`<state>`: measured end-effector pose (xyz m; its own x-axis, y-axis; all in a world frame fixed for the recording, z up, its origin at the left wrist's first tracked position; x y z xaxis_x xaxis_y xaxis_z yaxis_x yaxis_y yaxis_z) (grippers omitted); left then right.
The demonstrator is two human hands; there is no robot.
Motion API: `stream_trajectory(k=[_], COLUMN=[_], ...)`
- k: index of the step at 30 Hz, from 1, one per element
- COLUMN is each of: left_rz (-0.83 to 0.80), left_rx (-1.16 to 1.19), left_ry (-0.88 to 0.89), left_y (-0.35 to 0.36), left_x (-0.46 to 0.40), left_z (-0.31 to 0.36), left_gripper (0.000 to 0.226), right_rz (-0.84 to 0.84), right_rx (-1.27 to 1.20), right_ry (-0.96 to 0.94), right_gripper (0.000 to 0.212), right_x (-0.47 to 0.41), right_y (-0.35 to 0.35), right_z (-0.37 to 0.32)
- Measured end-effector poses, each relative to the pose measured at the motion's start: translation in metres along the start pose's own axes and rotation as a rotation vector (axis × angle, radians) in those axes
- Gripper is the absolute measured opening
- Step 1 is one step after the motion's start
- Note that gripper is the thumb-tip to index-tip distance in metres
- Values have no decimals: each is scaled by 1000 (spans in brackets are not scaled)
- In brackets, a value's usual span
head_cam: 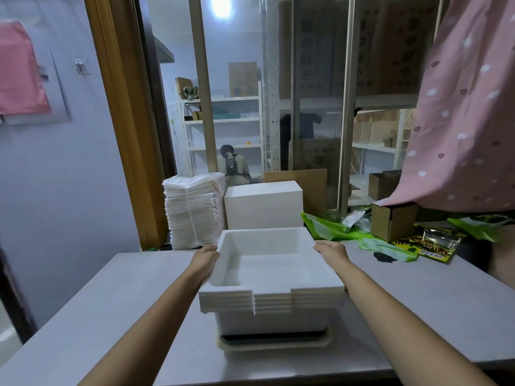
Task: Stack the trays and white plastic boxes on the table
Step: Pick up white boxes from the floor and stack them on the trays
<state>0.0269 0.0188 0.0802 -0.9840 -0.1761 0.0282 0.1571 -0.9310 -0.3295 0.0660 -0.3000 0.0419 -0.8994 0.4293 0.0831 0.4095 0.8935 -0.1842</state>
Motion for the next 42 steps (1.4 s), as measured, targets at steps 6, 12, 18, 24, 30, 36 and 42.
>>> stream_trajectory(k=[6, 12, 18, 24, 30, 36, 42], left_rz=[-22, -20, 0, 33, -4, 21, 205], left_rx=[-5, -28, -104, -216, -253, -112, -114], left_ry=[-15, -12, 14, 37, -10, -27, 77], left_y=[-1, 2, 2, -1, -5, -46, -128], left_x=[-4, -6, -13, -12, -11, 2, 8], left_z=[1, -3, -10, -12, -8, 12, 19], left_gripper=[22, 25, 22, 22, 25, 32, 13], right_rz=[-32, -51, -37, -13, 26, 211, 36], right_rx=[87, 387, 513, 523, 714, 888, 746], right_ry=[-39, -140, -166, -200, -247, -462, -645], right_gripper=[13, 10, 23, 30, 24, 36, 32], right_x=[0, 19, 26, 28, 36, 58, 110], right_y=[-1, 1, -2, -2, -6, -7, 65], right_z=[-4, -20, -22, -22, -31, -73, -116])
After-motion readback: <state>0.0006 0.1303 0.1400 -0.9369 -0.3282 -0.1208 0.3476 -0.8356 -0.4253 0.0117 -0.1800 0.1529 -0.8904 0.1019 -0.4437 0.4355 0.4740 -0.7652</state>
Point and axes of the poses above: each hand's wrist, its own x-axis away from the middle knuckle, its own y-axis out of the palm, z = x × y, the point moved 4 cm from there along -x, towards the middle knuckle, and after that the axes turned 4 degrees about z, right-handed, at the moved point
